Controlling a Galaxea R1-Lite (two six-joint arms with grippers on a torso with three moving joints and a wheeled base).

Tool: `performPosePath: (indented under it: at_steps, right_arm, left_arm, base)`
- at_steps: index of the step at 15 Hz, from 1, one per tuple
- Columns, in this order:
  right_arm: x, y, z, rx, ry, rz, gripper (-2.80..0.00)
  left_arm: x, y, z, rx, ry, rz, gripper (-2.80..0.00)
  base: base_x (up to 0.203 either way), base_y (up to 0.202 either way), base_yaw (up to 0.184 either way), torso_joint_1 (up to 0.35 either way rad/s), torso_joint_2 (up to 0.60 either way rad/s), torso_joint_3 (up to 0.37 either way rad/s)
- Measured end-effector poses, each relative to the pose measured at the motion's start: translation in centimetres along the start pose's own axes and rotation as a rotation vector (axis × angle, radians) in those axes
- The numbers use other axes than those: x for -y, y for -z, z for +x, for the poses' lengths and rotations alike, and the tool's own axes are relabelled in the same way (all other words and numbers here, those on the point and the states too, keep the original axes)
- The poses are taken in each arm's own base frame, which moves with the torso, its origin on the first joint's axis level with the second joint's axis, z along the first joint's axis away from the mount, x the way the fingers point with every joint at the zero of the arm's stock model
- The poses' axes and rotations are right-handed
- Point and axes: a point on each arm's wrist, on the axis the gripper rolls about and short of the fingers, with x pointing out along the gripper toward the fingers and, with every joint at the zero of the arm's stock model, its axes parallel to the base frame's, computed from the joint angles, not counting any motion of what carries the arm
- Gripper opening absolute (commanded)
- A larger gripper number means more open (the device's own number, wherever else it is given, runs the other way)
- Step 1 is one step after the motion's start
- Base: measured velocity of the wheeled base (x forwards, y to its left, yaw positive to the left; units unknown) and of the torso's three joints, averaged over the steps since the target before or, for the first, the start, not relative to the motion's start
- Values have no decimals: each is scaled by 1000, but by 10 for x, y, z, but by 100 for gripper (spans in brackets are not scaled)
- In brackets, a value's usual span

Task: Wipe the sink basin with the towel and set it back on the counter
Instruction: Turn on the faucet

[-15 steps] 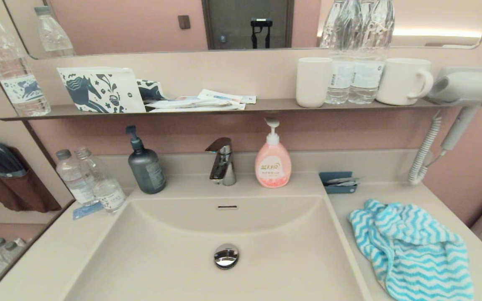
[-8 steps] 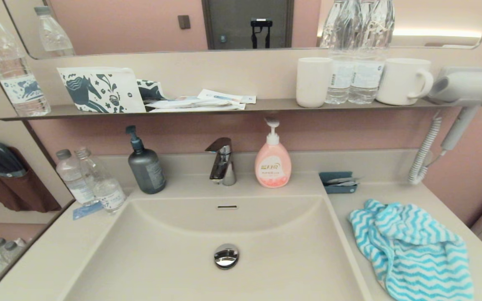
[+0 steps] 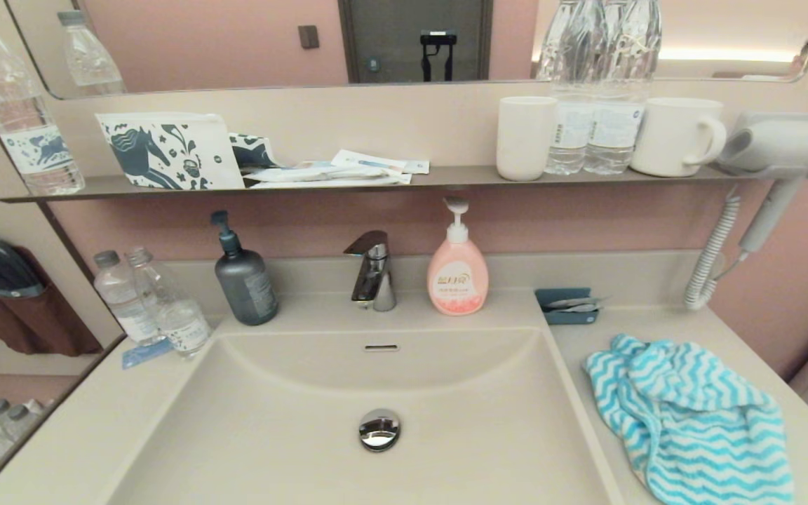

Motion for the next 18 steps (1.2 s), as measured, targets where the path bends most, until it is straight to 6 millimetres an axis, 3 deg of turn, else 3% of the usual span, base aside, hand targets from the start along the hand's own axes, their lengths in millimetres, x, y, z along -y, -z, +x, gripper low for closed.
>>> performPosePath:
  at_steps: [6, 8, 14, 18]
  right_arm:
    - [0, 0, 0, 0, 0, 0, -280]
    - [0, 0, 0, 0, 0, 0, -280]
    - [0, 0, 0, 0, 0, 0, -280]
    - [0, 0, 0, 0, 0, 0, -280]
  left_arm:
    - [0, 0, 0, -1, 3, 10, -280]
    - [0, -9, -3, 26, 7, 11, -280]
    - [2, -62, 7, -5, 71, 10, -280]
    - [7, -102, 46, -80, 159, 7, -280]
  base:
    - [0, 0, 0, 0, 0, 0]
    - [0, 0, 0, 0, 0, 0]
    - [0, 0, 0, 0, 0, 0]
    - [0, 0, 0, 0, 0, 0]
